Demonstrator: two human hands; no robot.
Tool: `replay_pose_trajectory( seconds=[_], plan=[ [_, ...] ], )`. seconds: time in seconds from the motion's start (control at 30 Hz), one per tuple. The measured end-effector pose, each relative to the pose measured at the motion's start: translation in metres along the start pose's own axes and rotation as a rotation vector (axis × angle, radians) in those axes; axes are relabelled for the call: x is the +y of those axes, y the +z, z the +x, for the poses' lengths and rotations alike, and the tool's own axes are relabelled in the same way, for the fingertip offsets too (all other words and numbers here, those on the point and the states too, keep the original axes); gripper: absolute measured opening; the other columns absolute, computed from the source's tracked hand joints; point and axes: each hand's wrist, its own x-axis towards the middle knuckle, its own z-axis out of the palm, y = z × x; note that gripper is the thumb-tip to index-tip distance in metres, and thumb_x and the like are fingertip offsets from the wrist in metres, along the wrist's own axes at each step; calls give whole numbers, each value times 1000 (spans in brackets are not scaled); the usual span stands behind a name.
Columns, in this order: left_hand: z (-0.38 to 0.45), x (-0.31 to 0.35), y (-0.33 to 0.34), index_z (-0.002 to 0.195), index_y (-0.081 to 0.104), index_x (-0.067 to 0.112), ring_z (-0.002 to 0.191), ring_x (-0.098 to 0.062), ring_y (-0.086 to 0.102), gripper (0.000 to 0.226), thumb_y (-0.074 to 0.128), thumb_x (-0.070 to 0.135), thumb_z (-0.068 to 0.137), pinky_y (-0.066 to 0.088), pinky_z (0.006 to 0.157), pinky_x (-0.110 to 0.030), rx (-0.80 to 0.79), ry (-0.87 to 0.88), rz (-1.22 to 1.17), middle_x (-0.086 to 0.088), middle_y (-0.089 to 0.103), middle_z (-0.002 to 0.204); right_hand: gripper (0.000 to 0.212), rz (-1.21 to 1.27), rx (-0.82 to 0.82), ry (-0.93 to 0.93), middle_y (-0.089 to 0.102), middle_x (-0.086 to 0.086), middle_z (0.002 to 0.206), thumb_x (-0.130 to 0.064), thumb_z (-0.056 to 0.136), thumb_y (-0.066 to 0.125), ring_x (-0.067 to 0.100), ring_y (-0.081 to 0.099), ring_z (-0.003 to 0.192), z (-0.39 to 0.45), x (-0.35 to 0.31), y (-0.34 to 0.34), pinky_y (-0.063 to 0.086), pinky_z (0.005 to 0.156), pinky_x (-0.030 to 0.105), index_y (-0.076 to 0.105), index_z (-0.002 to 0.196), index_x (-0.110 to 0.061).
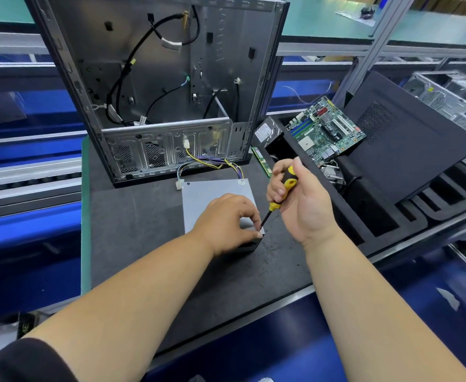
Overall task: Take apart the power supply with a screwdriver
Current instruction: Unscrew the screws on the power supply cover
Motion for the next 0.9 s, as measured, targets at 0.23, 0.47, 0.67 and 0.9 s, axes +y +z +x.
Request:
replay_pose_trajectory(
  seconds=[0.23,0.47,0.67,0.9],
  plan=[
    [0,0,0,72,60,39,104,-12,52,21,81,41,74,41,95,-39,-3,5,0,17,64,100,22,-139,-32,-34,56,3,75,-30,91,49,21,53,70,-2,-2,-4,41,69,33,53,83,-10],
    [0,0,0,72,61,40,104,-11,51,21,81,43,73,41,96,-40,-4,-2,-2,17,64,100,49,-103,-40,8,45,3,61,-32,107,28,18,41,59,-1,-1,5,34,66,34,54,75,-6],
    [0,-1,0,73,61,40,104,-10,51,21,82,43,73,40,97,-39,-6,3,-9,18,63,99,28,-91,-67,-21,37,2,59,-30,96,43,18,32,56,-3,1,7,26,60,33,48,79,-9],
    [1,-1,0,72,60,40,103,-11,52,22,82,43,73,41,96,-40,-2,6,-1,17,64,99,17,-141,-47,-28,55,5,75,-26,90,51,21,50,68,-2,-3,0,37,65,32,53,77,-15]
  ],
)
